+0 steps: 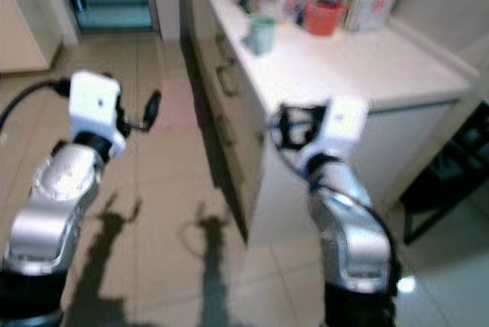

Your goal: Setting the table

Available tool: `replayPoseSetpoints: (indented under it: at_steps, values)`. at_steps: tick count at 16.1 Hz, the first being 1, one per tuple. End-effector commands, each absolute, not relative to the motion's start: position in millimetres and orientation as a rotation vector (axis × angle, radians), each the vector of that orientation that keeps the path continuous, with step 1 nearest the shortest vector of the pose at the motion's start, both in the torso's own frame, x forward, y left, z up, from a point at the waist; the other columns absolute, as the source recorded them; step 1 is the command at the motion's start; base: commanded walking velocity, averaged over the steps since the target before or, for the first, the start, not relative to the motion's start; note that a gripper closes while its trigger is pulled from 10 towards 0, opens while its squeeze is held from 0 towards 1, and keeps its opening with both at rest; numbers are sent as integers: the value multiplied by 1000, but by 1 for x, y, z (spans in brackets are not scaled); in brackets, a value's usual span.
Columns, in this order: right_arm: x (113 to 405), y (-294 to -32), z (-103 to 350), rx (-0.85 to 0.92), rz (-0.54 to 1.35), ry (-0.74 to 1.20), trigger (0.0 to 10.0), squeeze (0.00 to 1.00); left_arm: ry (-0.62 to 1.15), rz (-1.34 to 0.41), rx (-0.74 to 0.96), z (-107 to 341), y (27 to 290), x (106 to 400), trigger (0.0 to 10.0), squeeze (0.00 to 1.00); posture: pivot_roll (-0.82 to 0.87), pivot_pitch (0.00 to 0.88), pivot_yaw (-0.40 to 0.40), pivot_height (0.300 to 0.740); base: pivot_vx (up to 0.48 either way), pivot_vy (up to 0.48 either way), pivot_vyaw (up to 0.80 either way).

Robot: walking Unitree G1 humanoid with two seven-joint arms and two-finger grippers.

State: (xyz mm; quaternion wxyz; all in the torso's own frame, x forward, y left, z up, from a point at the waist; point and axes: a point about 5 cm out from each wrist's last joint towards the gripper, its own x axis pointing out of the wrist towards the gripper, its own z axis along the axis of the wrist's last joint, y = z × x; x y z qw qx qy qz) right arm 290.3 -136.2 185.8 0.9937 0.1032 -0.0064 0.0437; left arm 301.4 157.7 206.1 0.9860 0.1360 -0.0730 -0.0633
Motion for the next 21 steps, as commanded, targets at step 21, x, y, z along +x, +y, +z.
replayPoseSetpoints:
  at_steps: [21]
  values:
    - [301,-145,198,122,64,-65,10000,0,-181,-140,231,214,151,305,10000,0,8,0,-27,740,224,-23,142]
